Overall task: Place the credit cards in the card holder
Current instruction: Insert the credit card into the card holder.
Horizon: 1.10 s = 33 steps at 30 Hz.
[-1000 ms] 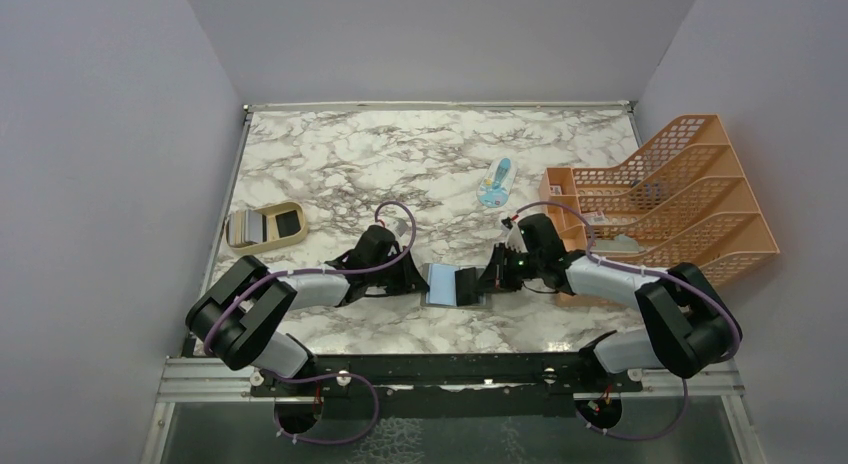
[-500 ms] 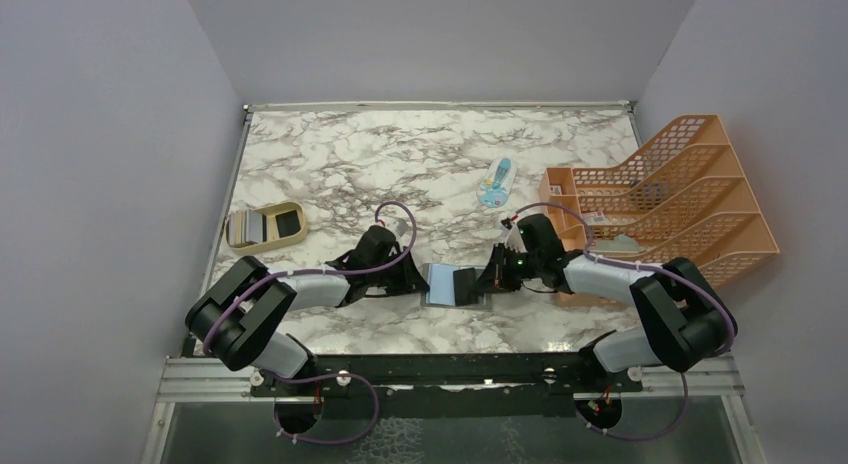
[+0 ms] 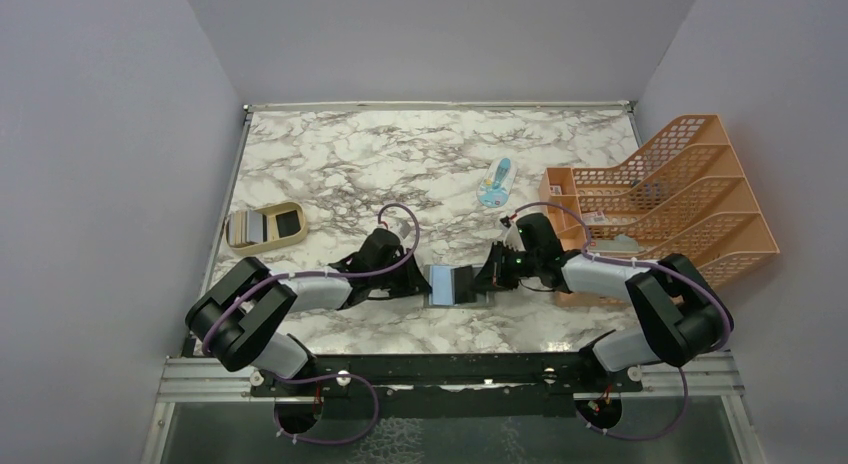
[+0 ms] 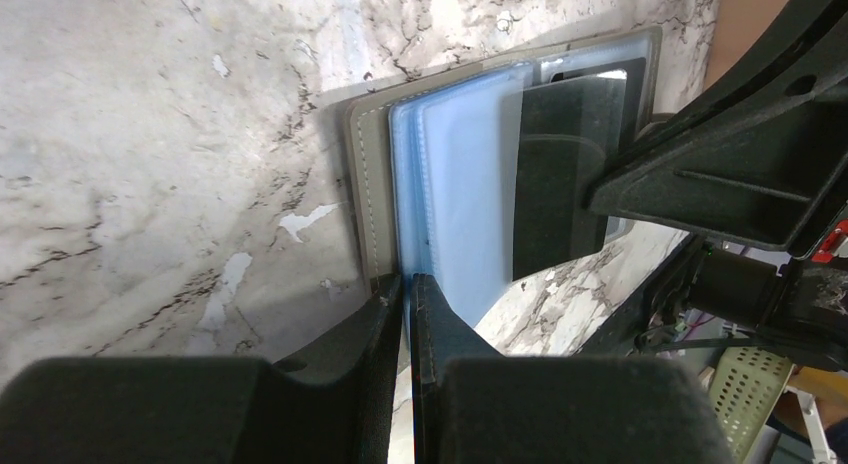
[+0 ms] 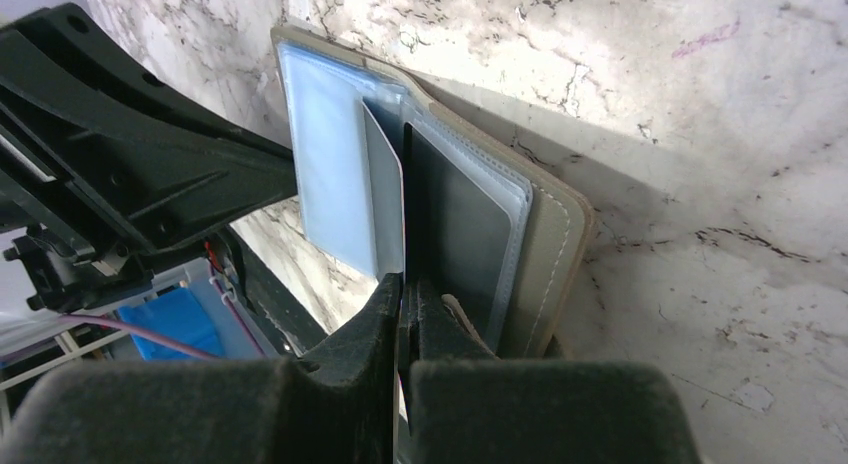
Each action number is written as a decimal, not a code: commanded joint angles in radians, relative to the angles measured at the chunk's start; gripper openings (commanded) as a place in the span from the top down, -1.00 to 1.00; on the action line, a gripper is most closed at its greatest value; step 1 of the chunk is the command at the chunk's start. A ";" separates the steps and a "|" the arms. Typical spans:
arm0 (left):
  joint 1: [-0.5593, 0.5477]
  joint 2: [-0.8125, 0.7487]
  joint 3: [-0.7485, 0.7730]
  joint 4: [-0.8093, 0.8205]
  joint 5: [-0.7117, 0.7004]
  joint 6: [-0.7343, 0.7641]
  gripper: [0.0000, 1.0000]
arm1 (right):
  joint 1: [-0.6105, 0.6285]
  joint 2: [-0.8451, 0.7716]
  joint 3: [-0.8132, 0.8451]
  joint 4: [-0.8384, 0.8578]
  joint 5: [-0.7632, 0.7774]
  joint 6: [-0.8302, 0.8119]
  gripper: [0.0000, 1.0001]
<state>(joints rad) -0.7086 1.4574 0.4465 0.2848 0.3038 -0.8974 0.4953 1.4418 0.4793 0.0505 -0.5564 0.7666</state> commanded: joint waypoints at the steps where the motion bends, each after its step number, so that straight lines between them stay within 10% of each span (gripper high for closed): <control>1: -0.042 0.022 -0.034 -0.062 -0.040 -0.013 0.75 | -0.003 0.023 -0.009 0.052 0.021 0.022 0.98; 13: -0.057 0.046 -0.012 -0.056 -0.047 -0.008 0.75 | -0.003 0.042 -0.017 0.070 0.000 0.006 0.97; 21: -0.057 0.056 -0.005 -0.058 -0.049 -0.001 0.75 | -0.003 -0.065 0.052 -0.165 0.162 -0.102 0.21; 33: -0.058 0.061 0.001 -0.045 -0.059 0.008 0.75 | -0.002 0.007 0.169 -0.187 0.174 -0.205 0.16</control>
<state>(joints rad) -0.7502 1.4776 0.4511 0.3099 0.2848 -0.9211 0.4953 1.4086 0.6014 -0.1284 -0.4068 0.6144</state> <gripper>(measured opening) 0.124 0.416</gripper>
